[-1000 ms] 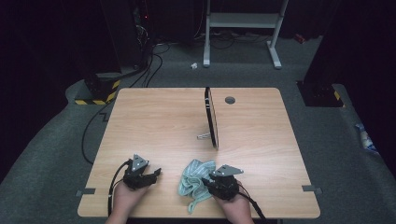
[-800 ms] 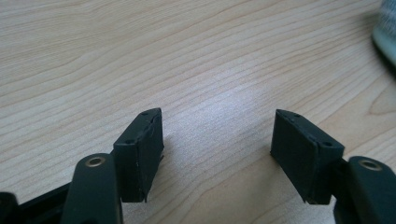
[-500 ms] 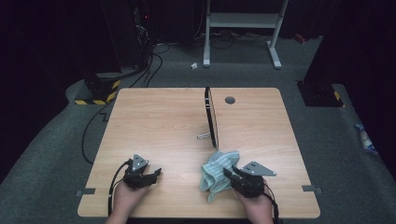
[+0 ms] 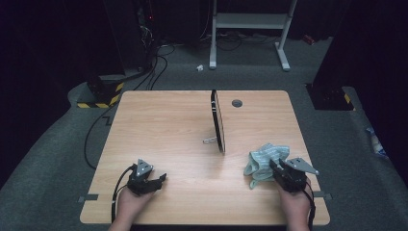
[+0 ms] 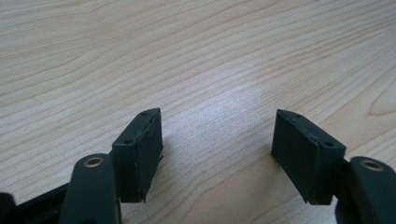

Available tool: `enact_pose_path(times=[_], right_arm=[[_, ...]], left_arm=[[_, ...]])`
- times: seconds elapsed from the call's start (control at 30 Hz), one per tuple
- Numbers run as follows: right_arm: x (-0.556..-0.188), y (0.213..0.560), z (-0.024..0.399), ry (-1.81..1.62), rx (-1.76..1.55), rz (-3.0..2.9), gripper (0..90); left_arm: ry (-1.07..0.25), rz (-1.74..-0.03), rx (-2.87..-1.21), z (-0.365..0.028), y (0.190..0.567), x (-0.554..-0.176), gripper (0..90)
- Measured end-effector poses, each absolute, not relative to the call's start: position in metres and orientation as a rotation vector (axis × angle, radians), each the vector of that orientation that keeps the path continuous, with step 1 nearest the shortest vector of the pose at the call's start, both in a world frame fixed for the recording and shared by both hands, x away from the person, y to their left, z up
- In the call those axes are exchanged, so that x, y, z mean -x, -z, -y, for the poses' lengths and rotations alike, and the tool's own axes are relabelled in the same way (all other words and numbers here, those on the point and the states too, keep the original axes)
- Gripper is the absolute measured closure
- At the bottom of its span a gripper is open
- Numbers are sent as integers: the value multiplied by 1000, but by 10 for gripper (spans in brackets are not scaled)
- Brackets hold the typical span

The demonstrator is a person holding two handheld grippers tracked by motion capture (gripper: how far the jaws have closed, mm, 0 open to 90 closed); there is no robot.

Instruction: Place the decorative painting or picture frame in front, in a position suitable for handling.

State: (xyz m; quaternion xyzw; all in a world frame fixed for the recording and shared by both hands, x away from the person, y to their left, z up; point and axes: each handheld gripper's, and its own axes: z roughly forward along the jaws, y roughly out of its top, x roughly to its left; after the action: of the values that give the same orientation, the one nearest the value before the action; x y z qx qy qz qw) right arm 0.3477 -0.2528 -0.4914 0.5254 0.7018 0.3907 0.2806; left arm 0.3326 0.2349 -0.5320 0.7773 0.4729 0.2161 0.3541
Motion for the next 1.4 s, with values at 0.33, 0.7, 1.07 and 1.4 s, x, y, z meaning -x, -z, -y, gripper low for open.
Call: enact_pose_path(times=[0.33, 0.7, 1.07, 1.4], right_arm=[[-357, 495, 255, -1006, -1401, -1873, 425], [-332, 484, 244, -1098, -1265, -1880, 394], [-335, 490, 251, -1121, -1299, -1893, 410], [-338, 494, 252, -1116, -1326, -1906, 419]], left_arm=[[-535, -1185, -1984, -222, 526, -326, 345], [-492, -941, -1950, -125, 487, -335, 334], [-529, -921, -1936, -72, 463, -370, 350], [-521, -956, -1928, -45, 460, -397, 390]])
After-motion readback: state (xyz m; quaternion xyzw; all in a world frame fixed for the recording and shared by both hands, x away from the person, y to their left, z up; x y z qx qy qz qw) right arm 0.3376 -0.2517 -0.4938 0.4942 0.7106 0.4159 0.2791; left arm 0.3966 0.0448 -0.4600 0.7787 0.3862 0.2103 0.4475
